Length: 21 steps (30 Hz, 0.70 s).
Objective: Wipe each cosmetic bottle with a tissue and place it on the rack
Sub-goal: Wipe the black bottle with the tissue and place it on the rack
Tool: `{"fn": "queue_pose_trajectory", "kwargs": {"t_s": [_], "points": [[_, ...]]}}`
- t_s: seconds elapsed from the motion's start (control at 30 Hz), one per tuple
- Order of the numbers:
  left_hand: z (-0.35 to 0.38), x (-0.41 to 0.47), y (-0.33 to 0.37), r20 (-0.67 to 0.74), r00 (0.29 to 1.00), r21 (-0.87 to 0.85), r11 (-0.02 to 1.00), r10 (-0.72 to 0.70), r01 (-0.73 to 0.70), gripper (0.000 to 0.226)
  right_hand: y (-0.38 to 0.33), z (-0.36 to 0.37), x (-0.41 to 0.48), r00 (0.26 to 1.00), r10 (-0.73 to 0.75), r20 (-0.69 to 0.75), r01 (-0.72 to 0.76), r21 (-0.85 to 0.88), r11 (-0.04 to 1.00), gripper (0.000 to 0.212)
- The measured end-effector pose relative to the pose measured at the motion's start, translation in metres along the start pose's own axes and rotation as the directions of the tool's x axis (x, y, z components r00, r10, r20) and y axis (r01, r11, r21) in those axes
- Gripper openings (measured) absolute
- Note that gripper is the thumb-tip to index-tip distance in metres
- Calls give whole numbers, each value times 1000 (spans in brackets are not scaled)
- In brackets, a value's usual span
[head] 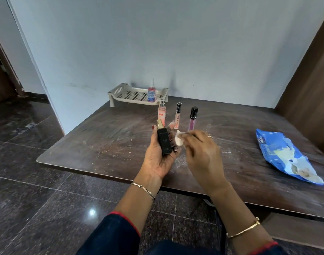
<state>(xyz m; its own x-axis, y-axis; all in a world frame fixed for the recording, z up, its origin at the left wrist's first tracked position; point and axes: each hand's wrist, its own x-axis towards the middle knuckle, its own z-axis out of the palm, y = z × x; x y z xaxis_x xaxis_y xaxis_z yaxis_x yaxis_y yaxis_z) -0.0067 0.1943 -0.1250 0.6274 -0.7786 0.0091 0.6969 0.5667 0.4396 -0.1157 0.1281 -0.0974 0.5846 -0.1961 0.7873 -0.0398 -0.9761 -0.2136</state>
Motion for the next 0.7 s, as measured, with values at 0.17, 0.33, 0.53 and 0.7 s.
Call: {"fn": "queue_pose_trajectory", "kwargs": {"t_s": [0.17, 0.33, 0.53, 0.7], "points": [[3, -5, 2, 26, 998, -19, 998, -59, 60, 53, -25, 17, -14, 983, -123, 135, 121, 22, 992, 26], [6, -6, 2, -4, 1000, -26, 999, -26, 26, 53, -13, 16, -28, 987, -137, 84, 133, 44, 990, 21], [12, -20, -5, 140, 983, 101, 989, -122, 108, 52, -12, 13, 6, 990, 86, -115, -63, 189, 980, 21], [9, -26, -5, 157, 976, 314, 944, -152, 96, 49, -13, 15, 18, 954, 260, -146, -204, 317, 926, 19]]}}
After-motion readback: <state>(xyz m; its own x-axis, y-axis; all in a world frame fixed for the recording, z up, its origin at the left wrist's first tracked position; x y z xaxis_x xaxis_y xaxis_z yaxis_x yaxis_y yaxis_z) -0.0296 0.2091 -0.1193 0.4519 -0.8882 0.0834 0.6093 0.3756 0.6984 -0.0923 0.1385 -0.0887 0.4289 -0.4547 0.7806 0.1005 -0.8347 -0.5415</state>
